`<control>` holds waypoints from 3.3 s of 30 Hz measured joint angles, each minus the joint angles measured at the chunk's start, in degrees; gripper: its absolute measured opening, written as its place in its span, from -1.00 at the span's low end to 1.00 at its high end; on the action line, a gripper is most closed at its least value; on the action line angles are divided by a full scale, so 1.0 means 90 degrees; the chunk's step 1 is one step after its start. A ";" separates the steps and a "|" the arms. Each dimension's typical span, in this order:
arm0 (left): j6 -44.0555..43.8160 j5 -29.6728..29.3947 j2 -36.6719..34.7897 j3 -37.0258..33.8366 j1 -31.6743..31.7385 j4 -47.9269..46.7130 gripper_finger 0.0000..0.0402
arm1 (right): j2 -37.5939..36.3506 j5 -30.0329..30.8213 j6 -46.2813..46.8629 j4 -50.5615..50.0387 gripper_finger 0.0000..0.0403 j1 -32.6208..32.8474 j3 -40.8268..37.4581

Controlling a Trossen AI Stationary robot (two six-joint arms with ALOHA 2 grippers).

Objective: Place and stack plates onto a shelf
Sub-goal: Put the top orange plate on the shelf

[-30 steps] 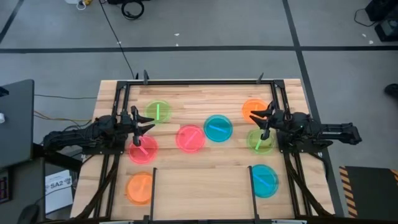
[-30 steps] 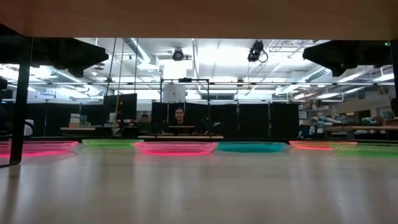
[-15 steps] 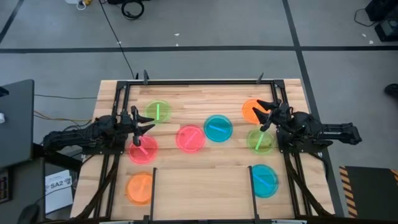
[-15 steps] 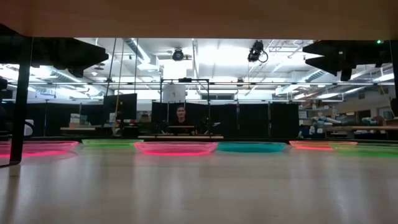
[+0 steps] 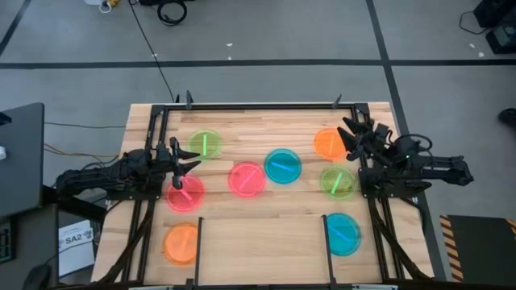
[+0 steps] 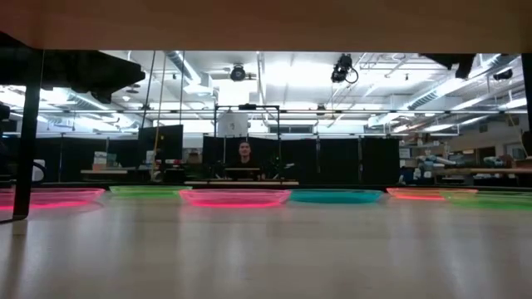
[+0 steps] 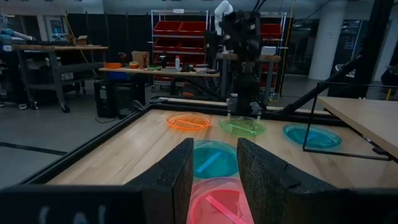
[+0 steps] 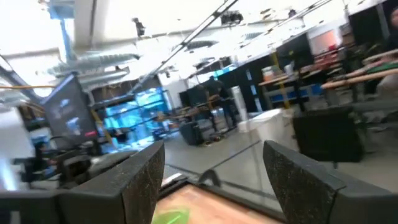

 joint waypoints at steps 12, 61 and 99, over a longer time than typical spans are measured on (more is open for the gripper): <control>0.0000 0.0002 0.0000 -0.0001 0.0002 0.0000 -0.35 | 0.2040 0.1013 0.0248 -0.3044 0.38 -0.1007 0.2596; -0.0002 0.0002 0.0000 0.0000 0.0002 -0.0001 -0.35 | 0.8918 -0.4195 -0.3400 -0.5557 0.31 -0.6003 0.4408; -0.0003 0.0001 0.0000 0.0000 0.0002 -0.0002 -0.35 | 0.9783 -0.3339 -0.4263 -0.5606 -0.29 -0.6001 0.4405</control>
